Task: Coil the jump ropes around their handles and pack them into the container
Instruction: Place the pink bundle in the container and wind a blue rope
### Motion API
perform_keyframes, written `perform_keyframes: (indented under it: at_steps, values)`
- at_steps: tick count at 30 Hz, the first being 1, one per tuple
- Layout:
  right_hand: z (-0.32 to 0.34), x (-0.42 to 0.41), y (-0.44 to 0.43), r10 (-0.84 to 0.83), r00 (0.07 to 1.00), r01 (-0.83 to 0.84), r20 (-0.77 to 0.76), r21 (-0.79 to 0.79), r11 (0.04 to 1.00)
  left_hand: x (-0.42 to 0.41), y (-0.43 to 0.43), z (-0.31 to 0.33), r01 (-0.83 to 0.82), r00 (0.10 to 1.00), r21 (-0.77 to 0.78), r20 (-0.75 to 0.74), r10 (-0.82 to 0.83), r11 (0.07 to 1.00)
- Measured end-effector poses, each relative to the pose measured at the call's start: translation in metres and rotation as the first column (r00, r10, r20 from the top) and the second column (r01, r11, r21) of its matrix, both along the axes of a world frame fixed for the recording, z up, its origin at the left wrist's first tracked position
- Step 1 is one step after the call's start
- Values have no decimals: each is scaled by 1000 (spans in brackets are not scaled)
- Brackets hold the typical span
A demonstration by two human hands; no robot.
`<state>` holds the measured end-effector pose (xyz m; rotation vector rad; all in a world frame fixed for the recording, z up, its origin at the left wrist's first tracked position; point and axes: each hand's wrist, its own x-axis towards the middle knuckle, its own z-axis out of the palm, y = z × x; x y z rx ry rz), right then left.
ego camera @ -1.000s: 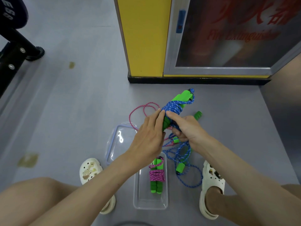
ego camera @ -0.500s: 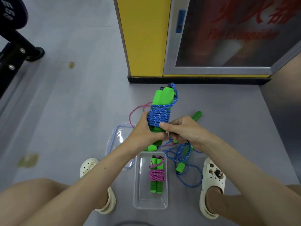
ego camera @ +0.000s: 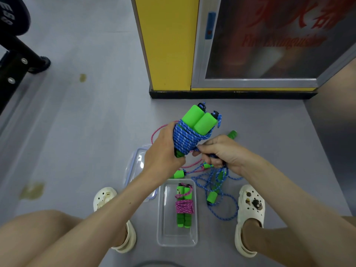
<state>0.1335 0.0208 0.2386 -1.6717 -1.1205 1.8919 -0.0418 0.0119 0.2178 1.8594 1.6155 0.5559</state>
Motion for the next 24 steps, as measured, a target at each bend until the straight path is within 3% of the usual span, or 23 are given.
perform_keyframes:
  at_steps: [4, 8, 12, 17, 21, 24]
  values:
    - [2, -2, -1, 35, 999, -35, 8, 16, 999, 0, -1, 0, -31, 998, 27, -50, 33, 999]
    - [1, -9, -4, 88, 995, -90, 37, 42, 995, 1, -2, 3, -27, 958, 171, -277, 74, 985]
    - [1, -12, -3, -77, 996, 76, -40, -25, 997, 4, -8, -2, 88, 897, 350, -434, 78, 932]
    - [-2, -6, 2, -235, 967, 229, -98, -65, 971, 3, -7, -5, 143, 956, 300, -287, -54, 943]
    - [-2, -2, 3, -247, 963, 242, -108, -55, 969, 1, -5, -2, 168, 981, 154, 76, -181, 974]
    - [1, -3, 3, -234, 965, 229, -121, -59, 972, 1, -4, -2, 171, 980, 195, 68, -187, 966]
